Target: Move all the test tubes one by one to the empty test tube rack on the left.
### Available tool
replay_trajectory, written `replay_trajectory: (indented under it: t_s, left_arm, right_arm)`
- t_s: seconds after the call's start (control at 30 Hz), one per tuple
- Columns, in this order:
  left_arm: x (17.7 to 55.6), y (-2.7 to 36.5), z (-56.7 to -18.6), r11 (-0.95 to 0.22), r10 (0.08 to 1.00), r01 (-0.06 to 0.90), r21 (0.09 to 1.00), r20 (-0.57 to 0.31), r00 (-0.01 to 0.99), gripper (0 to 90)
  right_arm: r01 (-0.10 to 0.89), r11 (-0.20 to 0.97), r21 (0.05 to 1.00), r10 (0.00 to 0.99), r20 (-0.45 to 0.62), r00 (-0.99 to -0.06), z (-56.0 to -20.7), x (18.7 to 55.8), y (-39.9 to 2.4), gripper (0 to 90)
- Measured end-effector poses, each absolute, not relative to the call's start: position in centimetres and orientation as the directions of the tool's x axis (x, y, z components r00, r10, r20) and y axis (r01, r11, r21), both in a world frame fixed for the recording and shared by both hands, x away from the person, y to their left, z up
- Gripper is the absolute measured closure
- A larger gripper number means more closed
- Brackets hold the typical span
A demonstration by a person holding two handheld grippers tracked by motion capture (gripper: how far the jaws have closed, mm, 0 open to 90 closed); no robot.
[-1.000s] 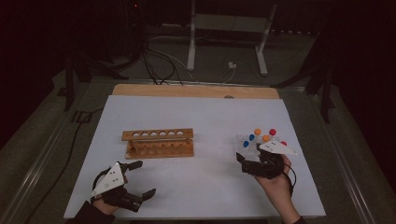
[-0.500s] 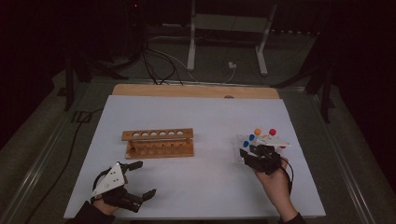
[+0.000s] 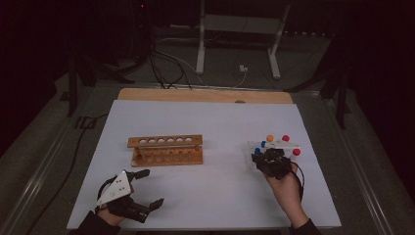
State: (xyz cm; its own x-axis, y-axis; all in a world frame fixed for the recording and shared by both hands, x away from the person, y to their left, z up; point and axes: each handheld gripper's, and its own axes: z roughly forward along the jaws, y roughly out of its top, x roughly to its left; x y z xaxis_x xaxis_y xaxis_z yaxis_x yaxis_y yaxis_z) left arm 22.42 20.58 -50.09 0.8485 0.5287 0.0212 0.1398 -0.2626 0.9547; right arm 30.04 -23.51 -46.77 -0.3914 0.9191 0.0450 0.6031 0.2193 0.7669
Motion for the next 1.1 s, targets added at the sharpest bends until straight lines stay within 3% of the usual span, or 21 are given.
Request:
replay_trajectory:
  t_s: [0.4,1.1]
  left_arm:
    - [22.4,20.2,-50.1,-0.286,0.527,0.146,0.947,0.029,0.849,0.5]
    - [22.4,19.6,-50.1,-0.314,0.500,0.204,0.927,-0.021,0.866,0.5]
  right_arm:
    - [0.579,0.250,0.776,0.918,-0.001,-0.396,-46.6,30.0,-23.3,76.7]
    - [0.457,0.260,0.851,0.909,-0.056,-0.413,-42.8,27.8,-23.5,76.8]
